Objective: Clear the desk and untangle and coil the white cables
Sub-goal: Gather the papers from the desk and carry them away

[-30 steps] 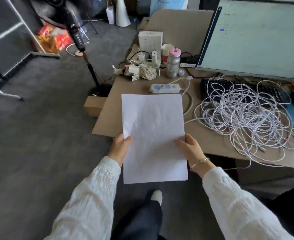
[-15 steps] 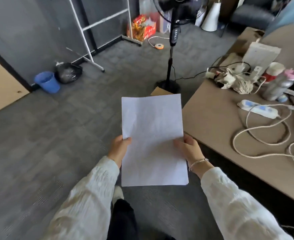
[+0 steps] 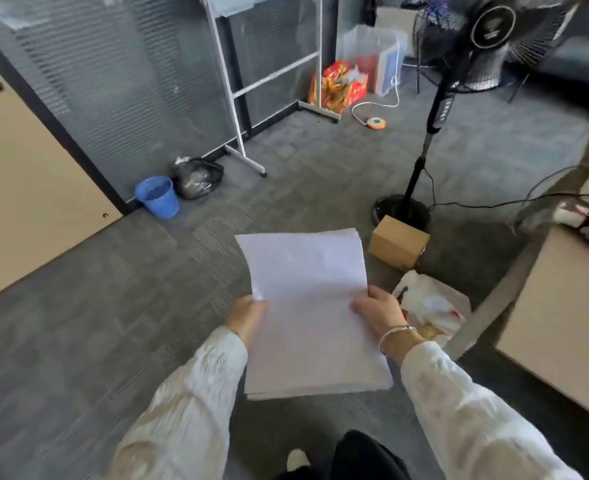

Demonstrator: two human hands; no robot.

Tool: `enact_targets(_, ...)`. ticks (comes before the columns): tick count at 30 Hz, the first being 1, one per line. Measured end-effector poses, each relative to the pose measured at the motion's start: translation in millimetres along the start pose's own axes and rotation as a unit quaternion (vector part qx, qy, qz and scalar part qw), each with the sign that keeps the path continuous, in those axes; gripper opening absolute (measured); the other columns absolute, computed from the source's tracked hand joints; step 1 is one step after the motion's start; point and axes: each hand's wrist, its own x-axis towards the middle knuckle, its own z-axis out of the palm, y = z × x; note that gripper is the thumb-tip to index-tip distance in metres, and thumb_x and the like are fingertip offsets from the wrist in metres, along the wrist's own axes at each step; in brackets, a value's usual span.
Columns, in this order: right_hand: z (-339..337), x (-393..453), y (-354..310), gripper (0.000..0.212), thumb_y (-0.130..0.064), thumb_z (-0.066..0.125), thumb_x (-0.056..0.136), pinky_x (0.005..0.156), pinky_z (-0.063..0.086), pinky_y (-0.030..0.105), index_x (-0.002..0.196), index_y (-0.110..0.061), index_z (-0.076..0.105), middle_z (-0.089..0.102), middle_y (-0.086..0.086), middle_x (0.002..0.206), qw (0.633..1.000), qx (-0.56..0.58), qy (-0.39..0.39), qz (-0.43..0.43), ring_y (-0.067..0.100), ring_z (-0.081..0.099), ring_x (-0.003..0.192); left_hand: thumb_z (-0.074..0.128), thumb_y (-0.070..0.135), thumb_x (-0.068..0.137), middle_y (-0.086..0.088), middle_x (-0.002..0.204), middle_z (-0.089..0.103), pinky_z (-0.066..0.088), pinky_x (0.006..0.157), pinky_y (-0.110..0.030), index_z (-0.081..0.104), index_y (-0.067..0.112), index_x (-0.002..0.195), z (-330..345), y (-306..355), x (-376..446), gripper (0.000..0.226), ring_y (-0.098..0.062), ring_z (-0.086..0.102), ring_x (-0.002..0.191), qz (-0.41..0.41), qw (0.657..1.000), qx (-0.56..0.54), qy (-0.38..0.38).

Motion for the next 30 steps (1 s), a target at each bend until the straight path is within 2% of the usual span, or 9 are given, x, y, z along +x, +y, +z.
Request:
enact_targets(2, 24, 25, -16, 0.014, -0.001, 0.061, 0.073, 0.064, 0.053, 0.039, 0.086, 0.002, 0.065, 0.063, 0.012, 0.073, 1.000, -0.013, -0.004, -0.006, 0.022, 0.057, 0.066, 0.061, 0.023, 0.060, -0.012, 0.070, 0.060, 0.038, 0.071, -0.034, 0.062, 0.008, 0.068, -18, 8, 37, 0.017, -0.024, 0.052, 0.070, 0.007, 1.000, 0.010, -0.012)
enact_targets(5, 57, 73, -40, 0.019, -0.011, 0.062, 0.059, 0.068, 0.056, 0.047, 0.077, -0.007, 0.068, 0.066, 0.009, 0.068, 0.999, -0.030, -0.021, -0.009, 0.024, 0.059, 0.063, 0.057, 0.022, 0.054, -0.023, 0.081, 0.067, 0.042, 0.066, -0.037, 0.070, -0.002, 0.080, -38, 15, 108, 0.037, -0.026, 0.058, 0.070, -0.011, 1.000, 0.014, -0.017)
enact_targets(8, 85, 123, -69, 0.014, -0.004, 0.061, 0.065, 0.069, 0.056, 0.046, 0.075, -0.009, 0.068, 0.066, 0.009, 0.069, 0.999, -0.035, -0.026, -0.006, 0.025, 0.060, 0.064, 0.057, 0.021, 0.051, -0.026, 0.085, 0.070, 0.044, 0.066, -0.036, 0.070, -0.007, 0.086, -48, 46, 149, 0.047, -0.028, 0.062, 0.070, -0.004, 1.000, 0.001, -0.008)
enact_targets(12, 118, 206, -125, 0.014, 0.002, 0.060, 0.071, 0.066, 0.054, 0.037, 0.073, -0.009, 0.068, 0.066, 0.008, 0.068, 0.999, -0.044, -0.029, -0.006, 0.024, 0.060, 0.063, 0.056, 0.019, 0.051, -0.021, 0.076, 0.066, 0.043, 0.064, -0.035, 0.070, -0.008, 0.086, -52, 107, 229, 0.046, -0.028, 0.060, 0.068, -0.004, 1.000, -0.026, 0.001)
enact_targets(16, 145, 302, -191, 0.012, 0.001, 0.059, 0.069, 0.064, 0.055, 0.040, 0.072, -0.007, 0.067, 0.063, 0.008, 0.066, 0.998, -0.052, -0.025, -0.005, 0.023, 0.058, 0.062, 0.052, 0.017, 0.052, -0.017, 0.070, 0.057, 0.038, 0.062, -0.033, 0.067, 0.001, 0.077, -48, 190, 319, 0.034, -0.023, 0.052, 0.066, 0.011, 1.000, -0.010, -0.003)
enact_targets(19, 158, 359, -241, 0.010, 0.002, 0.059, 0.072, 0.057, 0.045, 0.028, 0.073, -0.008, 0.063, 0.058, 0.007, 0.065, 0.996, -0.079, -0.019, -0.020, 0.021, 0.053, 0.061, 0.051, 0.016, 0.054, -0.014, 0.069, 0.055, 0.038, 0.062, -0.033, 0.062, 0.008, 0.073, -46, 247, 373, 0.024, -0.021, 0.049, 0.066, 0.033, 0.999, 0.006, 0.007)
enact_targets(24, 174, 454, -304, 0.012, 0.000, 0.060, 0.074, 0.056, 0.040, 0.026, 0.071, -0.012, 0.059, 0.057, 0.003, 0.067, 0.992, -0.118, -0.005, -0.038, 0.022, 0.052, 0.066, 0.051, 0.014, 0.060, -0.009, 0.069, 0.048, 0.033, 0.063, -0.031, 0.055, 0.012, 0.074, -34, 326, 461, 0.015, -0.019, 0.043, 0.066, 0.053, 0.999, 0.012, -0.004)
enact_targets(26, 178, 493, -325, 0.012, 0.001, 0.059, 0.075, 0.057, 0.040, 0.026, 0.078, -0.010, 0.060, 0.058, 0.003, 0.072, 0.990, -0.129, 0.002, -0.055, 0.022, 0.053, 0.071, 0.050, 0.017, 0.055, -0.007, 0.068, 0.047, 0.032, 0.064, -0.031, 0.055, 0.015, 0.074, -24, 350, 503, 0.019, -0.018, 0.043, 0.065, 0.063, 0.998, 0.025, -0.009)
enact_targets(30, 190, 573, -365, 0.038, 0.002, 0.056, 0.076, 0.073, 0.050, 0.031, 0.110, -0.013, 0.062, 0.066, 0.004, 0.091, 0.989, -0.127, 0.010, -0.070, 0.026, 0.062, 0.086, 0.052, 0.014, 0.059, -0.008, 0.066, 0.049, 0.035, 0.060, -0.029, 0.059, 0.013, 0.072, -3, 408, 586, 0.014, -0.019, 0.045, 0.061, 0.068, 0.997, 0.024, -0.035)
